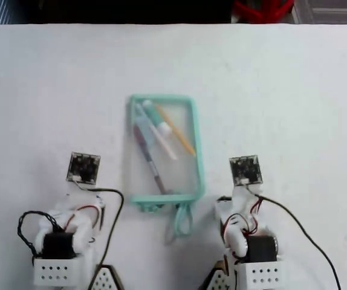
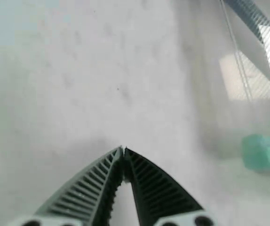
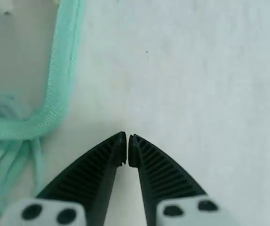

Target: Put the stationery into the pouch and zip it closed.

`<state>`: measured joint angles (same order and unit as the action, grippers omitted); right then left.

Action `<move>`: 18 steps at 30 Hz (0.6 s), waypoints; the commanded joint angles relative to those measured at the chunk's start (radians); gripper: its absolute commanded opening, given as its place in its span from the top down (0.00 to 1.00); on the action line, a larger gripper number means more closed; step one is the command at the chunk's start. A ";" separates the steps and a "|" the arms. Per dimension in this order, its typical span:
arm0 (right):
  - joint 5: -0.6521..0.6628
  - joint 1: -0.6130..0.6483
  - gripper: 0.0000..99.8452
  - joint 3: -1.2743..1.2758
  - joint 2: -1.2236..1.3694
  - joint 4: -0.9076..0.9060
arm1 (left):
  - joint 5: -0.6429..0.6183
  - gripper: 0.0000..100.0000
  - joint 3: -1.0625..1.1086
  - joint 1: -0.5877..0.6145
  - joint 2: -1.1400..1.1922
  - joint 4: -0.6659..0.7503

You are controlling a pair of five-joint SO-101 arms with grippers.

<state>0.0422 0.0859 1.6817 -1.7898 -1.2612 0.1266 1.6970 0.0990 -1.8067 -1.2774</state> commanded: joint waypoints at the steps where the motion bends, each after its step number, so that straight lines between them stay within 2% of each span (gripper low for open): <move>1: -0.037 0.002 0.98 0.009 -0.013 -0.008 | -0.009 0.98 -0.005 0.001 -0.010 -0.006; 18: -0.037 -0.001 0.98 0.009 -0.013 -0.008 | -0.009 0.98 -0.005 0.002 -0.008 -0.006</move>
<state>0.0161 0.0859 1.6817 -1.7898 -1.2628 0.1266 1.6970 0.0990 -1.8067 -1.2774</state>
